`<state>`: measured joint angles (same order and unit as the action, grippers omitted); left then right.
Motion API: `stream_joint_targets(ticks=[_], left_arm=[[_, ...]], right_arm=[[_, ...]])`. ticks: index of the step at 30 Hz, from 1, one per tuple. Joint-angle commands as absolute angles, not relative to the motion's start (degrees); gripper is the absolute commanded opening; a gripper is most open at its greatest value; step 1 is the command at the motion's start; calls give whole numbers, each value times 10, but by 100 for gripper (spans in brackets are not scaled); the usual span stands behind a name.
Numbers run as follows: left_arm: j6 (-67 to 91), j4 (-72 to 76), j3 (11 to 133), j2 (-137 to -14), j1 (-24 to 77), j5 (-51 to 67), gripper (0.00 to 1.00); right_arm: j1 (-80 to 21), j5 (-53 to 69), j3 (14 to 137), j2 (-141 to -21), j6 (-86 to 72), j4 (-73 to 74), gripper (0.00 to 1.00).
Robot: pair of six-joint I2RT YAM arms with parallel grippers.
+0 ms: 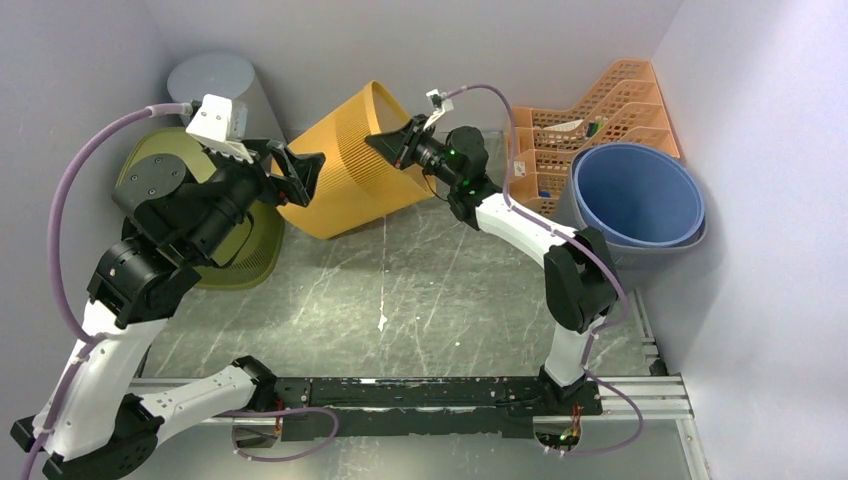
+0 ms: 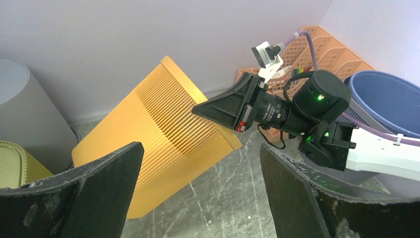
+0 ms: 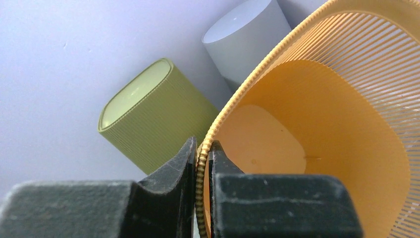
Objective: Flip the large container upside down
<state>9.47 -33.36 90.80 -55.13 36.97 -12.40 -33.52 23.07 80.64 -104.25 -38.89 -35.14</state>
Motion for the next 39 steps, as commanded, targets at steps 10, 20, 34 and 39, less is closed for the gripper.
stream_joint_targets(ticks=[10, 20, 34, 39], left_arm=[[95, -347, 899, -552, 373, -122, 99], [84, -350, 908, -570, 373, -138, 99], [70, -368, 924, -599, 373, -161, 99], [65, -376, 937, -609, 374, -171, 99]], right_arm=[[-233, 239, 691, -1139, -538, -611, 0], [-200, 263, 695, -1211, -585, -678, 0], [-208, 213, 842, -1429, -853, -1016, 0], [-215, 196, 926, -1472, -903, -1045, 0]])
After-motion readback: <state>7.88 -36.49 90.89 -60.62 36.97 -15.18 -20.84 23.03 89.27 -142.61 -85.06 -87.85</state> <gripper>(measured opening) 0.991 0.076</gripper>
